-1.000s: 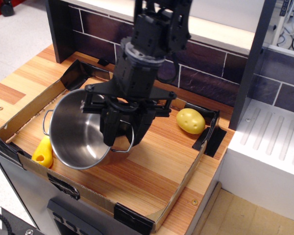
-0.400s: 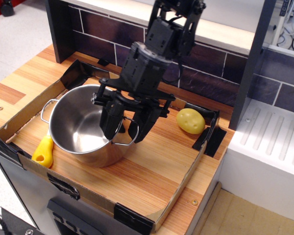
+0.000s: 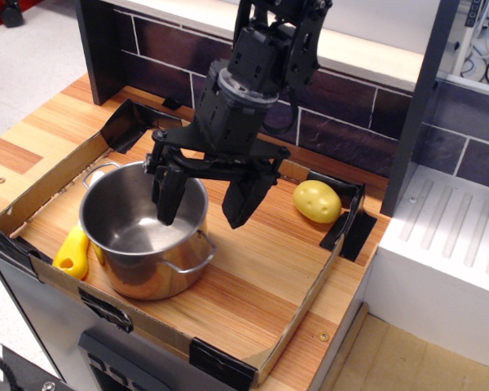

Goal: Upright metal pot

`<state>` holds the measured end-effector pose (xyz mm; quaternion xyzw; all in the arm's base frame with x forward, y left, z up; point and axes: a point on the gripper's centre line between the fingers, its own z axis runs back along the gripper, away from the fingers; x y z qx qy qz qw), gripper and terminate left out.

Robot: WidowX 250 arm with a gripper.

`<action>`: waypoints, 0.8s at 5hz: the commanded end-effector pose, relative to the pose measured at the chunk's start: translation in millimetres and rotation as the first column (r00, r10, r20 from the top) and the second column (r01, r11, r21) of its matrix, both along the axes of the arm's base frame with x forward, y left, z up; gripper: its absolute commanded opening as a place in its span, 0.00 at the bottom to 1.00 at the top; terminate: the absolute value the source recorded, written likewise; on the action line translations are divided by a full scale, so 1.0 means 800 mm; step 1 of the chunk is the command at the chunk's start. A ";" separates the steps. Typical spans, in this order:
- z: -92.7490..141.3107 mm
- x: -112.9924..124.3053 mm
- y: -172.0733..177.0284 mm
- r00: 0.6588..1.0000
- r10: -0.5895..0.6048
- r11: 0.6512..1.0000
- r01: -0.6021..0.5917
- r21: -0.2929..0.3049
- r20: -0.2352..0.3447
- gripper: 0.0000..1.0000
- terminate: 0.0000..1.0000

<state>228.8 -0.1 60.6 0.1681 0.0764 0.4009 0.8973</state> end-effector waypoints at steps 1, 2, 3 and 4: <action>0.038 0.012 -0.005 0.985 -0.057 0.995 0.069 -0.073 0.161 1.00 0.00; 0.085 0.001 -0.004 0.949 -0.066 0.981 0.118 -0.153 0.309 1.00 0.00; 0.137 -0.011 0.008 0.920 -0.045 0.967 0.138 -0.214 0.390 1.00 0.00; 0.178 -0.015 0.025 0.906 -0.017 0.966 0.124 -0.228 0.423 1.00 0.00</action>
